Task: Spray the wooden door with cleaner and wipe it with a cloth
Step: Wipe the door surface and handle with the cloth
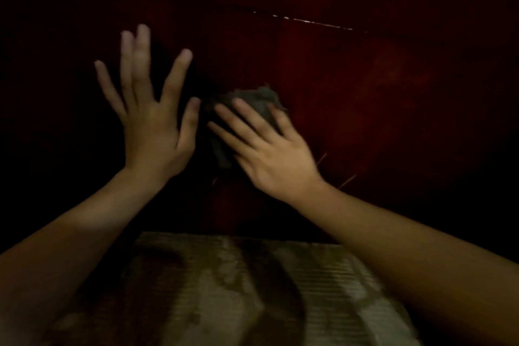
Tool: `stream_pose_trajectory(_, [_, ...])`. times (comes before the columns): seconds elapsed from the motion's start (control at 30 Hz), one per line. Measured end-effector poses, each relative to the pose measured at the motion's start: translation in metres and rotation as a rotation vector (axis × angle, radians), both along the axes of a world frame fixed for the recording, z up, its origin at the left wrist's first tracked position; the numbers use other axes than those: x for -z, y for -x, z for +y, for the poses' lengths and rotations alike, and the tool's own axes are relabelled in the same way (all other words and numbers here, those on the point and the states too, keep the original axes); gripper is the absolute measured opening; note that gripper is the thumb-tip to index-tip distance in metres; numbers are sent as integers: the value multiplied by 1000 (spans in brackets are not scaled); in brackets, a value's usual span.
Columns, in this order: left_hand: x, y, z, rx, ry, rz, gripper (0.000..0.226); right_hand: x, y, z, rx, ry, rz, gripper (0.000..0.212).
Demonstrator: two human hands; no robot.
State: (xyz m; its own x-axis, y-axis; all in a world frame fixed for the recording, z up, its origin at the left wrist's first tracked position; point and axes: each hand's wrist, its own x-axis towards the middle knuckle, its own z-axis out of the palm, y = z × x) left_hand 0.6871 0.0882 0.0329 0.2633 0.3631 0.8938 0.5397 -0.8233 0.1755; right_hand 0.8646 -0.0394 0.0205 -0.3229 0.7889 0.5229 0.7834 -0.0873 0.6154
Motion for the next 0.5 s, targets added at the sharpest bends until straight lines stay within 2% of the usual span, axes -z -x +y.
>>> stream_pose_trajectory(0.13, [8, -45, -31, 58, -30, 68, 55, 12, -101, -84, 74, 20, -91, 62])
stream_pose_trajectory(0.27, [10, -75, -48, 5, 16, -18, 57, 32, -172, -151, 198, 73, -126, 65])
stream_pose_trajectory(0.37, [9, -78, -47, -24, 4, -41, 55, 42, -200, -176, 225, 100, -132, 66])
stream_pose_trajectory(0.5, [14, -60, -35, -4, -46, 23, 54, 49, -203, -174, 196, 107, -86, 65])
